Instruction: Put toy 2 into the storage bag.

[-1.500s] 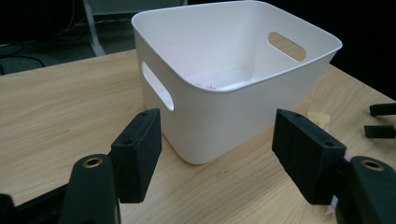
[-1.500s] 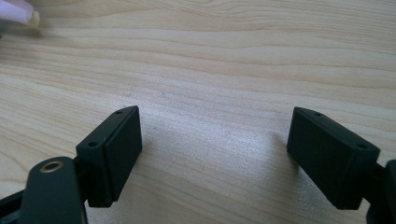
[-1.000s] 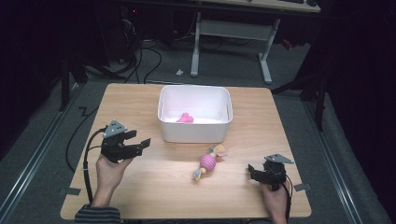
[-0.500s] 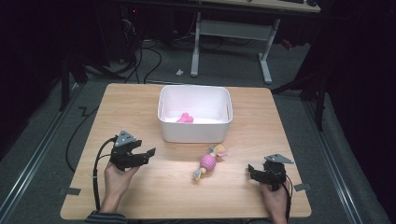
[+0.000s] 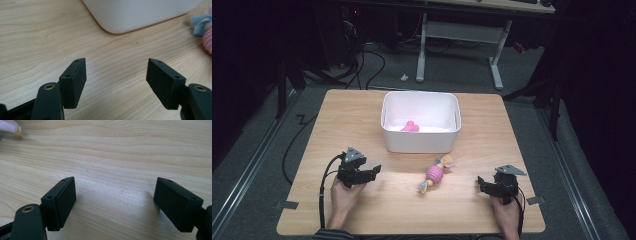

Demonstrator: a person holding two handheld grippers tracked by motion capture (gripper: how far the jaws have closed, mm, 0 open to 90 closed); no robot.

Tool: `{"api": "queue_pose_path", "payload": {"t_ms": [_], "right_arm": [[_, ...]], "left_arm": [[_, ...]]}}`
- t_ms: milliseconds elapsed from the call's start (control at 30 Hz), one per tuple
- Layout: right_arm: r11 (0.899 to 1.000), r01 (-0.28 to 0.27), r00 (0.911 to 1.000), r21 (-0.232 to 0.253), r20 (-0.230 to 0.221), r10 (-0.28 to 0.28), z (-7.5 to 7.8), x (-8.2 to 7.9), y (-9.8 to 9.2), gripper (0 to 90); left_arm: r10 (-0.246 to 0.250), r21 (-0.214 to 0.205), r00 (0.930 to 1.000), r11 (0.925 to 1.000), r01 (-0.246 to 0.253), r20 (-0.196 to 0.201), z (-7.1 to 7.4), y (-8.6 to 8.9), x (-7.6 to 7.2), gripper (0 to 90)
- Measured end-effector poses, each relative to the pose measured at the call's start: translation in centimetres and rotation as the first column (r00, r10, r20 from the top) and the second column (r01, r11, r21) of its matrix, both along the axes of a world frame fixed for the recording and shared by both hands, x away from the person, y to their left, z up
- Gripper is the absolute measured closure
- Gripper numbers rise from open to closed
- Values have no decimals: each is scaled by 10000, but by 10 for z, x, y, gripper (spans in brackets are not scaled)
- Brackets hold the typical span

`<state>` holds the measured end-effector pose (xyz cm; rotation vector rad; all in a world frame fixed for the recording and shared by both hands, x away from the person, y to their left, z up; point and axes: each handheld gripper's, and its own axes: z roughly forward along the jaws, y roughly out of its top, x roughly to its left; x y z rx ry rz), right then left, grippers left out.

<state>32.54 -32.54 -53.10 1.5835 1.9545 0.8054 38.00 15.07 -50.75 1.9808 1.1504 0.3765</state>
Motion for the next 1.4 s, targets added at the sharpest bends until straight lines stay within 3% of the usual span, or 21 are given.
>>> {"api": "queue_pose_path", "payload": {"t_ms": [100,467,567,900,1167,1400], "right_arm": [[10000,0,10000,1,-3,0,0,0,0,182],[10000,-62,10000,-37,19,62,0,0,0,188],[9998,-182,9998,3,-11,182,0,-2,0,193],[9991,-413,9991,-48,-10,413,0,-2,-1,183],[9984,-566,9984,20,54,566,2,-5,4,336],[9938,-1064,9942,319,164,1059,7,-12,11,369]], "left_arm": [[132,554,9998,9984,-139,122,-7,-5,4,329],[520,896,9986,9946,-515,-38,-23,-8,10,336],[554,1284,9984,9901,-564,113,-25,-9,10,334],[616,1172,9974,9909,-657,382,-28,-6,7,323],[550,1182,9978,9912,-589,359,-28,-6,7,300],[560,1185,9978,9912,-598,352,-28,-6,7,295]]}}
